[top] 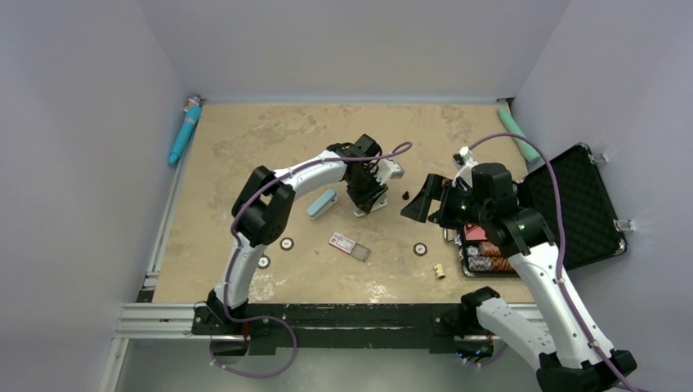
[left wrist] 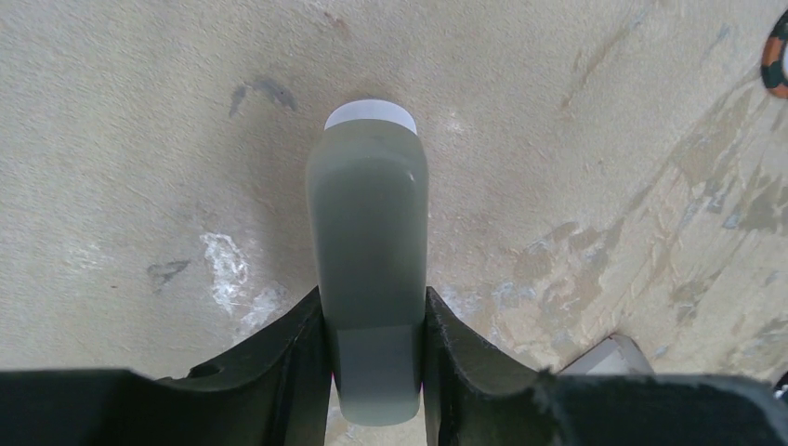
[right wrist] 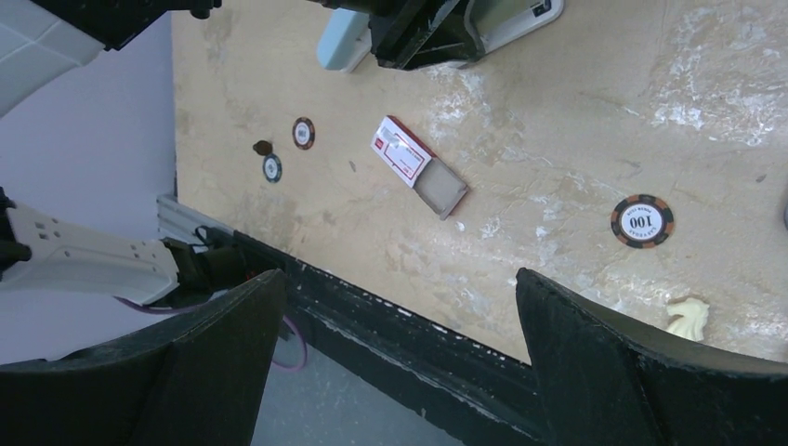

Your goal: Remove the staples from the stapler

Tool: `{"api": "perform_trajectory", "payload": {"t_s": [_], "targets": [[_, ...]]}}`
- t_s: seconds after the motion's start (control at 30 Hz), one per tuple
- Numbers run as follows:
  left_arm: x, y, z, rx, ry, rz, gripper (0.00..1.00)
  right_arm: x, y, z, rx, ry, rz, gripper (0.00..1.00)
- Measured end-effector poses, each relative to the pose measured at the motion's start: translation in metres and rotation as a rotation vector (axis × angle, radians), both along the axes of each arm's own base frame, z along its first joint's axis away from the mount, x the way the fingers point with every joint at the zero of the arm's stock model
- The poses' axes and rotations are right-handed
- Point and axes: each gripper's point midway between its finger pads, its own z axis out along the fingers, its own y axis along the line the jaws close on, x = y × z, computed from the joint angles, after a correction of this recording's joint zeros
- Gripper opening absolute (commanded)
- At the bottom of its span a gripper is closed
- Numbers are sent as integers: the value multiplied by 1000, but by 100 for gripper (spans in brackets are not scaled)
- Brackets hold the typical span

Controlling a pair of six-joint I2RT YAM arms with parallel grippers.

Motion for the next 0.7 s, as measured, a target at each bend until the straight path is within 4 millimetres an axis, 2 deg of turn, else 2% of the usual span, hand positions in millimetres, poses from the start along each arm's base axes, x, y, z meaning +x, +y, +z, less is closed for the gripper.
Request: {"api": "perform_trajectory", "payload": {"t_s": [0.13, 0.23, 0.33, 0.5, 0.6, 0.7], "targets": [[-10, 0, 6, -9, 63, 59, 0, 2, -1, 6, 16, -9, -32, 99], [-19, -2, 23, -41, 117, 114, 0, 10, -7, 19, 9, -32, -84, 99], [-30, -6, 64, -133, 171, 187, 0, 23, -11, 49, 28, -100, -122, 99], [-53, -7, 156, -358, 266, 283, 0, 46, -19, 96, 134, -226, -171, 97], [-66, -4, 198, -461, 315, 312, 0, 55, -16, 115, 242, -280, -150, 95], [-82, -3, 231, -535, 379, 330, 0, 56, -1, 123, 348, -305, -76, 95]]}}
